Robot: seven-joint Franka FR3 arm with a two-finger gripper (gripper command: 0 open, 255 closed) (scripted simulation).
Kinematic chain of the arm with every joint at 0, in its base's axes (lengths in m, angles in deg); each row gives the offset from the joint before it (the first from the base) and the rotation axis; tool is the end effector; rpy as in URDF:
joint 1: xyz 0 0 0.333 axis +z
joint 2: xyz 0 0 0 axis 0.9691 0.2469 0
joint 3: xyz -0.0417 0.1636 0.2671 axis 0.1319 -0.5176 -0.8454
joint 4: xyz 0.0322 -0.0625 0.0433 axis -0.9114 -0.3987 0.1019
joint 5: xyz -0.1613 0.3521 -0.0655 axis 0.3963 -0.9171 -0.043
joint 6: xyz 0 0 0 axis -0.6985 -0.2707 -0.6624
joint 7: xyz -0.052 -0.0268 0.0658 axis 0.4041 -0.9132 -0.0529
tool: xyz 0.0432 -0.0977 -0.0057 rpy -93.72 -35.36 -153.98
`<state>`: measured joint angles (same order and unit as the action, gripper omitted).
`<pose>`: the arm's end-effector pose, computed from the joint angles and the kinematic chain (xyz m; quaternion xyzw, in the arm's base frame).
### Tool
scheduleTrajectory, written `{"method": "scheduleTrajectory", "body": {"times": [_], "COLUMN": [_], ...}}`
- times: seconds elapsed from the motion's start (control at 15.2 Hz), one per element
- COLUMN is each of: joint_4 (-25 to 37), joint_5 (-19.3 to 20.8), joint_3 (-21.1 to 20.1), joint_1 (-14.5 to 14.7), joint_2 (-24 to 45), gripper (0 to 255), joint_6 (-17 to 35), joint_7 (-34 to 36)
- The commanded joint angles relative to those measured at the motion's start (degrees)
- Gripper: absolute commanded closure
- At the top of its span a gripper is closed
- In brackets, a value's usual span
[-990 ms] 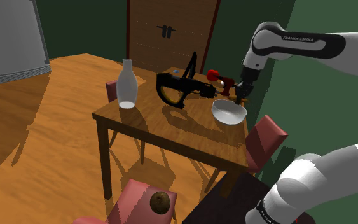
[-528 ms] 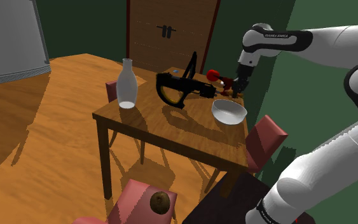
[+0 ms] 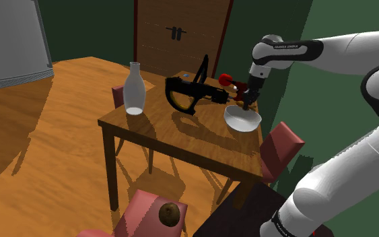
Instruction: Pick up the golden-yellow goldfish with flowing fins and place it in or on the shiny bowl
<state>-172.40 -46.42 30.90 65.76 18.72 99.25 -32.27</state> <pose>0.4106 -0.2507 0.5317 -0.9948 0.0842 0.0299 0.0482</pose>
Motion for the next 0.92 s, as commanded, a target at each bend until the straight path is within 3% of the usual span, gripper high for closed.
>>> {"method": "scheduleTrajectory", "body": {"times": [0.0, 0.66, 0.73, 0.86], "joint_4": [-1.27, -3.15, -3.15, -3.15], "joint_5": [-0.02, -0.04, -0.04, -0.04], "joint_3": [0.15, 0.26, 0.26, 0.26], "joint_1": [-0.06, -0.11, -0.11, -0.11], "joint_2": [0.21, 0.41, 0.41, 0.41], "gripper": [255, 255, 0, 0], "joint_6": [1.51, 3.57, 3.57, 3.57], "joint_7": [-0.20, -0.34, -0.34, -0.34]}}
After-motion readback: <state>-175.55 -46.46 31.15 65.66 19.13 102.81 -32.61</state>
